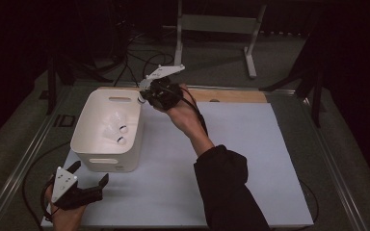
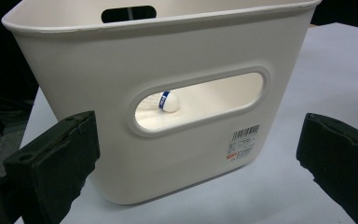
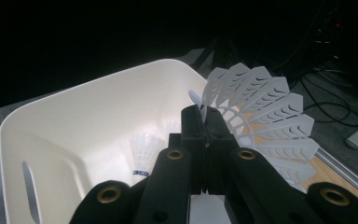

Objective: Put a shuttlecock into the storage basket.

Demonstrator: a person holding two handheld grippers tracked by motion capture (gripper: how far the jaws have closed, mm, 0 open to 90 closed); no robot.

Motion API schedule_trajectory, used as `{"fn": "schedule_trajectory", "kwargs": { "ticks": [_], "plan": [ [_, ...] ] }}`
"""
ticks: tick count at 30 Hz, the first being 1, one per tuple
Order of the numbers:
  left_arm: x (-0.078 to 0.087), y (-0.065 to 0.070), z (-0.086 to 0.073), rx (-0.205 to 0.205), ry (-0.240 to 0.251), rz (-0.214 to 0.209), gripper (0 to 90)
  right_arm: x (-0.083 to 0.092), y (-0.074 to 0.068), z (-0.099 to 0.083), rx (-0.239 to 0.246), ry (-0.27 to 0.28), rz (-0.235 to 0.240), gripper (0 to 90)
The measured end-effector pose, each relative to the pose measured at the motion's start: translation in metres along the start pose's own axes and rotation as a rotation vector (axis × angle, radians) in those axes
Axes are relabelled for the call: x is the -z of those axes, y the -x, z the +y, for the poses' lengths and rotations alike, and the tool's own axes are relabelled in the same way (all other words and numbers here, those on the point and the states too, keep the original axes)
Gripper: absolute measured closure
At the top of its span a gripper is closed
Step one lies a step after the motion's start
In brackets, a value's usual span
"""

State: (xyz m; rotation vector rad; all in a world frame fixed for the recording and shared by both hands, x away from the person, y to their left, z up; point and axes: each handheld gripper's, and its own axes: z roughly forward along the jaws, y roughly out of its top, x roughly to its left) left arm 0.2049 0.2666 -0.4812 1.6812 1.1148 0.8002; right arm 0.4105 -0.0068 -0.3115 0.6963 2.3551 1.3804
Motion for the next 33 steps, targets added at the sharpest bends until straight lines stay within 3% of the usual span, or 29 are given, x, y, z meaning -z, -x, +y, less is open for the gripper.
{"fn": "schedule_trajectory", "kwargs": {
  "ticks": [33],
  "plan": [
    [0.0,0.0,0.0,-0.001,0.0,-0.001,0.2,-0.016,-0.023,0.001,0.052,-0.009,0.056,89.1]
  ]
}}
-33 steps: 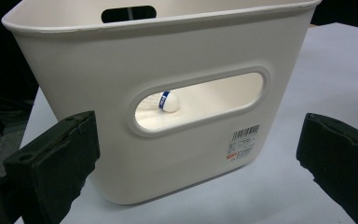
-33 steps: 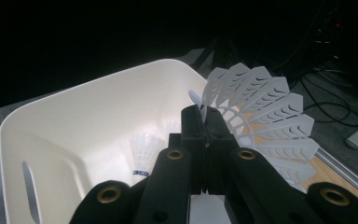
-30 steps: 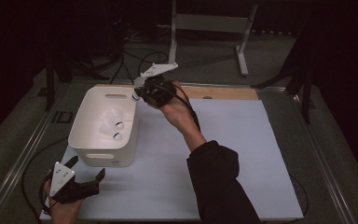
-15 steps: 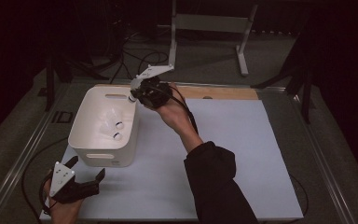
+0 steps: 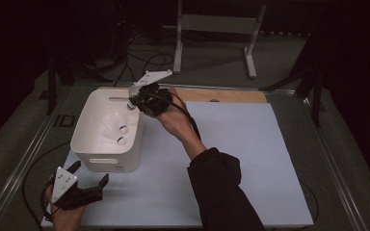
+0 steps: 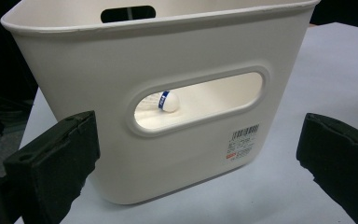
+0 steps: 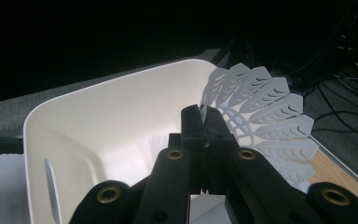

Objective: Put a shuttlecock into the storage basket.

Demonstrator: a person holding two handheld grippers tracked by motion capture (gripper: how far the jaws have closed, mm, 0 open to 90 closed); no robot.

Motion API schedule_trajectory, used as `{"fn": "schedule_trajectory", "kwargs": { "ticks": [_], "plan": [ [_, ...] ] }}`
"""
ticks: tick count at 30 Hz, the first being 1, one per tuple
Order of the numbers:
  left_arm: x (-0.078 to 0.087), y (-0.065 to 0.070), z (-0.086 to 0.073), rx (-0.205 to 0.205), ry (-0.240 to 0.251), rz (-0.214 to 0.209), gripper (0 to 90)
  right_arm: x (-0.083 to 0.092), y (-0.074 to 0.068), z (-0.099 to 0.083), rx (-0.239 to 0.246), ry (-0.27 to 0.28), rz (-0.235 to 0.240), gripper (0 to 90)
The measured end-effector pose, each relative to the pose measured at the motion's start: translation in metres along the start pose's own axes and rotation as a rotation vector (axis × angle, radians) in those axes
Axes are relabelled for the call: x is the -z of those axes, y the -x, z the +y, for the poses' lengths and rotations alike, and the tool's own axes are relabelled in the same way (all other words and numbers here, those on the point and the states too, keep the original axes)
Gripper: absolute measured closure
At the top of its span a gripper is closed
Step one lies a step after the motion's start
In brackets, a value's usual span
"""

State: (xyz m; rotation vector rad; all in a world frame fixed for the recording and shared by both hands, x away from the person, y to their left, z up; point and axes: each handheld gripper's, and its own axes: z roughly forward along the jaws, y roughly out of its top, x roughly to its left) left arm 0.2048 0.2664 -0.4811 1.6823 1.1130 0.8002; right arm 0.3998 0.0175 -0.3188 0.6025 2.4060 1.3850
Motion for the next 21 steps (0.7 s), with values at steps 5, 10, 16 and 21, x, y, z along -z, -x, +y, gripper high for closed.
{"fn": "schedule_trajectory", "kwargs": {
  "ticks": [5,10,16,21],
  "plan": [
    [0.0,0.0,0.0,0.0,-0.001,0.0,0.2,-0.004,-0.005,0.0,0.009,-0.007,0.02,89.0],
    [0.0,0.0,0.0,0.001,0.0,-0.001,0.2,-0.007,-0.01,0.0,0.019,-0.007,0.038,89.0],
    [0.0,0.0,0.0,0.001,0.0,-0.001,0.2,-0.009,-0.014,0.0,0.04,-0.009,0.056,89.0],
    [0.0,-0.001,0.0,0.0,-0.002,-0.001,0.2,-0.01,-0.016,0.001,0.041,-0.012,0.07,88.9]
  ]
}}
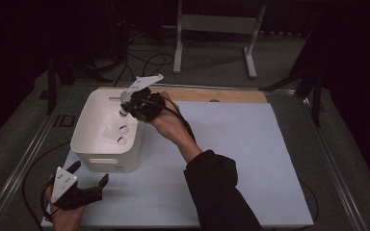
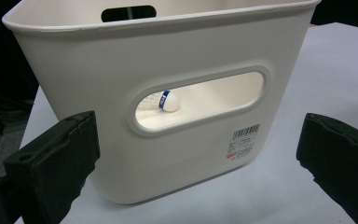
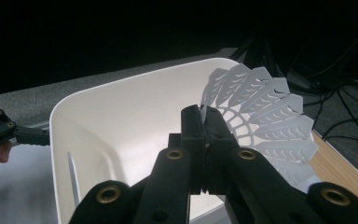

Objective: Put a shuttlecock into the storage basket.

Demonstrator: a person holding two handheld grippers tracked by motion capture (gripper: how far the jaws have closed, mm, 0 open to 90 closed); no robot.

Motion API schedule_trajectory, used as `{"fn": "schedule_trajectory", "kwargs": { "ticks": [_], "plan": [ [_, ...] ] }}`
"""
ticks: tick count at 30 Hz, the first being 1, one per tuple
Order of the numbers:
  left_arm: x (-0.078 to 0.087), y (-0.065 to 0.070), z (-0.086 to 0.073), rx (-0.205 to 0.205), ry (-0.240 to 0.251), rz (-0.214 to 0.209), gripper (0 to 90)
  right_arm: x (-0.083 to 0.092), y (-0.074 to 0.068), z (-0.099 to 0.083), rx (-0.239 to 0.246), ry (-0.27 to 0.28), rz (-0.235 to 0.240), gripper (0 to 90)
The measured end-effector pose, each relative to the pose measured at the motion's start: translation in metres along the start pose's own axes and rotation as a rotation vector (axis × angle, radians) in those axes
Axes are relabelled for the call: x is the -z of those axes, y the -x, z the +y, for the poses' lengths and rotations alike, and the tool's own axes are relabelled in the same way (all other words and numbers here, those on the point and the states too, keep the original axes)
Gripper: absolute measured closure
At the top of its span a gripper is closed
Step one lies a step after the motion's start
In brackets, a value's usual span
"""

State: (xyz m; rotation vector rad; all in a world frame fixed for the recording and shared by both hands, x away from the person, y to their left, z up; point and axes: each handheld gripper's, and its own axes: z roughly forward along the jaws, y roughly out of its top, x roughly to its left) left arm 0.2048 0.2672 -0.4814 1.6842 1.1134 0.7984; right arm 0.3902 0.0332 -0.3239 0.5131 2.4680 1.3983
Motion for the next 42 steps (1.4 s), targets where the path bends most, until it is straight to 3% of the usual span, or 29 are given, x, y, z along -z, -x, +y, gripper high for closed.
{"fn": "schedule_trajectory", "kwargs": {
  "ticks": [16,17,18,19,21,22,30,42],
  "plan": [
    [0.0,0.0,0.0,0.0,-0.002,0.003,0.2,-0.003,-0.009,0.0,0.014,-0.009,0.043,88.5],
    [0.0,0.0,0.0,-0.001,-0.003,0.004,0.2,-0.003,-0.009,0.0,0.016,-0.006,0.047,85.7],
    [0.0,0.0,0.0,-0.001,-0.002,0.004,0.1,-0.003,-0.01,0.0,0.017,0.011,0.074,61.5],
    [-0.001,0.0,0.0,0.001,0.0,0.003,0.1,-0.003,-0.01,0.0,0.017,0.011,0.074,61.5],
    [-0.001,0.0,0.0,-0.002,-0.003,0.003,0.2,-0.003,-0.009,0.001,-0.003,0.022,0.097,38.0],
    [-0.001,0.001,0.0,-0.002,-0.002,0.003,0.2,-0.002,-0.009,0.001,-0.003,0.023,0.042,23.2],
    [0.0,0.0,0.0,-0.004,-0.001,0.002,0.2,-0.004,-0.004,-0.002,-0.032,0.003,-0.001,14.0],
    [-0.002,0.001,0.0,-0.002,0.0,0.0,0.2,-0.003,0.002,-0.009,-0.043,-0.004,-0.061,11.2]
  ]
}}
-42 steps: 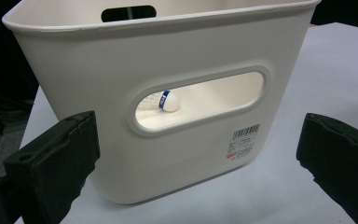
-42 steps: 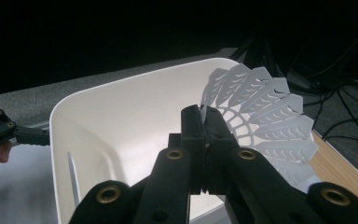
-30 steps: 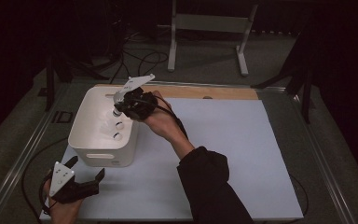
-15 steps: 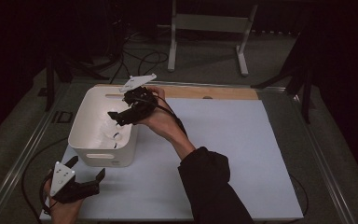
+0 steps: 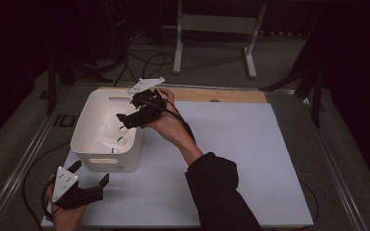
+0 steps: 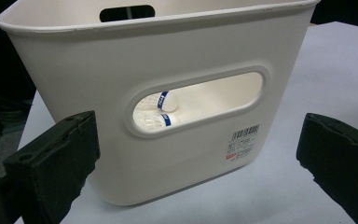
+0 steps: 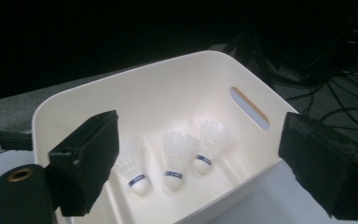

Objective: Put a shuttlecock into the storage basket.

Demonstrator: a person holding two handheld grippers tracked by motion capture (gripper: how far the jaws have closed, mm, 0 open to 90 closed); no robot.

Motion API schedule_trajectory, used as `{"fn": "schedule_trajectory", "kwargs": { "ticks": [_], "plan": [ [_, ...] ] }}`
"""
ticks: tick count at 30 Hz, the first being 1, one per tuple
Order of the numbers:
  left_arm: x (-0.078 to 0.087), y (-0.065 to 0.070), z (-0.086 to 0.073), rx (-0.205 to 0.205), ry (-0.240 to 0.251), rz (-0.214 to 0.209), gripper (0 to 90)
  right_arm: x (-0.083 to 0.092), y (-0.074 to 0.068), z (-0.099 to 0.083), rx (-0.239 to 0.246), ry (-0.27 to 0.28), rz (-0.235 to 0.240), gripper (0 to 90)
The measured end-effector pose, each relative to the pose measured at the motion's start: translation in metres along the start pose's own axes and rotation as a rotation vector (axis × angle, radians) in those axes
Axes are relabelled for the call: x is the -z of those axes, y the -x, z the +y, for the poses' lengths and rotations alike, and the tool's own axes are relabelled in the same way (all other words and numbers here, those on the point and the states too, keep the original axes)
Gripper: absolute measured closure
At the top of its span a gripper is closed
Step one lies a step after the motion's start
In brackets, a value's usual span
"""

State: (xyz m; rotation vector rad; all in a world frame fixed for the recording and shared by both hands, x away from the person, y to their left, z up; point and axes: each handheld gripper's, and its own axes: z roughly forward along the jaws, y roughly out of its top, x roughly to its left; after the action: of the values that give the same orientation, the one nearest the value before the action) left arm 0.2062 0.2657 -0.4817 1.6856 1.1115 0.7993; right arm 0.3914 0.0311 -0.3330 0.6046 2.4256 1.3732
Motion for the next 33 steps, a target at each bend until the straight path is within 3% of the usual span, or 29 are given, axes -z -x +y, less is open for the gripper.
{"fn": "schedule_trajectory", "kwargs": {
  "ticks": [18,33],
  "plan": [
    [0.0,0.0,0.0,-0.001,-0.002,0.001,0.2,0.007,0.009,-0.011,-0.04,0.004,-0.098,9.7],
    [0.0,0.001,0.0,-0.002,0.001,-0.002,0.2,0.021,0.023,-0.034,-0.081,0.022,-0.136,9.5]
  ]
}}
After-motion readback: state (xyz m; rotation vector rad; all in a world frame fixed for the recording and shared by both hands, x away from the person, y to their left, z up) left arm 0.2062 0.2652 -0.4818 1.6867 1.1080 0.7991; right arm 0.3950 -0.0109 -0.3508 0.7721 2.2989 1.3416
